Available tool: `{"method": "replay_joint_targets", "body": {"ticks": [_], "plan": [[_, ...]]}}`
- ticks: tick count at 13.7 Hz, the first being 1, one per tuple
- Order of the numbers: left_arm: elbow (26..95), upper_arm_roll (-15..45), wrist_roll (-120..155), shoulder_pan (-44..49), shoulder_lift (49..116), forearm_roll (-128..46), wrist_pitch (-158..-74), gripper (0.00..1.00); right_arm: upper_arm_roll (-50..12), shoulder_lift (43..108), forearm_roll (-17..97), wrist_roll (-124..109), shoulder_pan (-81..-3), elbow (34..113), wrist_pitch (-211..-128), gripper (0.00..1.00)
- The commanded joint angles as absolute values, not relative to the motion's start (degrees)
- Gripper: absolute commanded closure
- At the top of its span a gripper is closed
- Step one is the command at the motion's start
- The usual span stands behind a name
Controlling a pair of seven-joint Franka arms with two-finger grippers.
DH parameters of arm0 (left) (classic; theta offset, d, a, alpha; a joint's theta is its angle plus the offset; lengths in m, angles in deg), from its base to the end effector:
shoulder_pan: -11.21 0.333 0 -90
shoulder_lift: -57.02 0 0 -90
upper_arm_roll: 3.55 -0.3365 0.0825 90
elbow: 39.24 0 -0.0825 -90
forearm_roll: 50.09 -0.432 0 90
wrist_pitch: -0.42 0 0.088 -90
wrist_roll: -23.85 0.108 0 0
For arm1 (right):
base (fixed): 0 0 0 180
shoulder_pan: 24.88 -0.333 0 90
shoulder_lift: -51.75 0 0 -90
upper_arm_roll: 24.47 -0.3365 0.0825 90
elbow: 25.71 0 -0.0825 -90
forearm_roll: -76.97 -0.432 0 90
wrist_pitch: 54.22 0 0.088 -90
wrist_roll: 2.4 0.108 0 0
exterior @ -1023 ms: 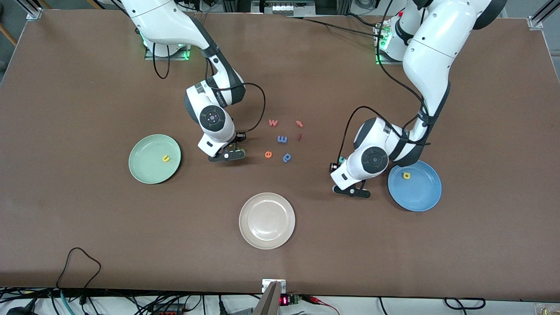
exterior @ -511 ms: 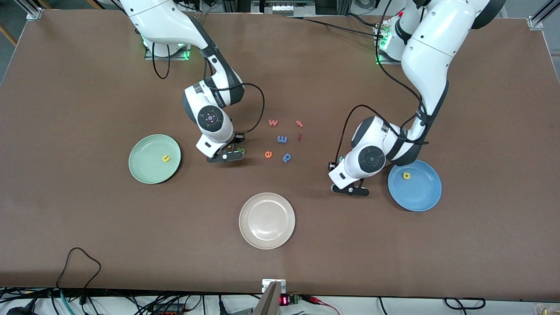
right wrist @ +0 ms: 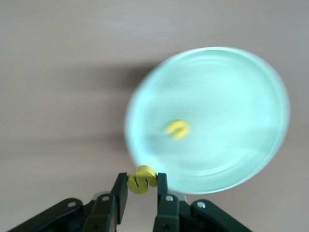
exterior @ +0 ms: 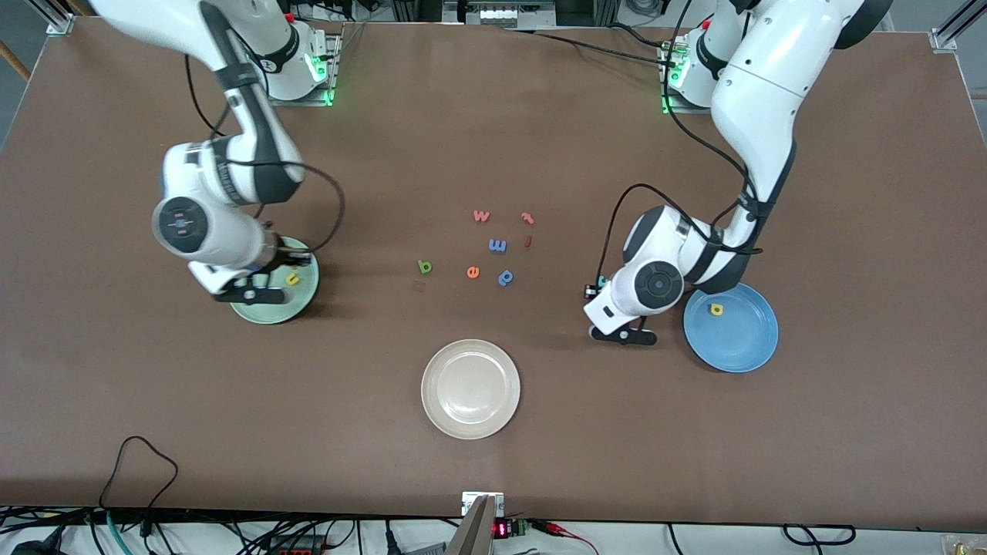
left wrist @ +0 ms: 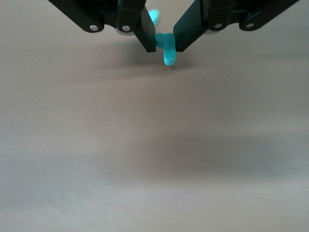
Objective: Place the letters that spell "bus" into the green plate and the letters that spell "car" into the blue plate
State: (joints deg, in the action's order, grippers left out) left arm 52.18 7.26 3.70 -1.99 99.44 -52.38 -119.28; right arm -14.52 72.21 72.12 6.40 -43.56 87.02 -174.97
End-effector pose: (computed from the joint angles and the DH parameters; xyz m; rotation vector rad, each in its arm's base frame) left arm 0.6616 -0.2774 0.1673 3.1104 -0.0900 -0.3972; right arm 0.6212 0.1020 0.2626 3.0982 -0.0742 -0.3250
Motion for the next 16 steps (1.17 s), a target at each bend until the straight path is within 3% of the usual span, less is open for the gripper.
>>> {"method": "replay_joint_targets", "body": {"ticks": [1,4,5,6,7,8,11,14,16], "plan": [[49.6,5.7,4.0,2.1,95.6,-57.5,-109.9,0.81,-15.3,74.2,72.7,4.9,-39.8,88.8,-178.5,0.92],[50.1,5.8,7.3,7.0,95.8,-62.5,-108.6,0.8,-15.4,78.3,72.7,4.7,-38.7,88.8,-183.3,0.9],[50.1,5.9,7.3,8.1,95.9,-62.6,-108.7,0.75,-15.4,79.6,72.7,4.8,-38.6,88.8,-184.7,0.79],[50.1,5.9,7.3,8.1,96.0,-62.6,-108.7,0.48,-15.4,80.1,72.5,5.3,-38.5,88.5,-184.9,0.31],[50.1,6.2,6.5,7.7,96.0,-62.4,-108.6,0.06,-15.4,79.4,72.5,5.7,-38.8,88.3,-184.3,0.0],[49.5,6.6,7.2,7.4,95.7,-62.4,-108.3,0.0,-15.4,77.6,72.2,5.5,-39.1,88.2,-183.3,0.0],[49.6,12.3,5.8,8.2,95.5,-61.5,-105.8,0.0,-16.1,74.9,71.4,9.5,-44.4,86.0,-178.3,0.0],[51.8,17.5,6.3,8.3,95.8,-60.9,-106.5,0.13,-16.2,76.8,70.9,14.7,-54.0,83.5,-180.2,0.0],[55.5,20.5,6.8,8.0,95.5,-61.7,-111.4,0.16,-16.2,78.1,70.8,17.7,-58.8,82.1,-181.4,0.0]]}}
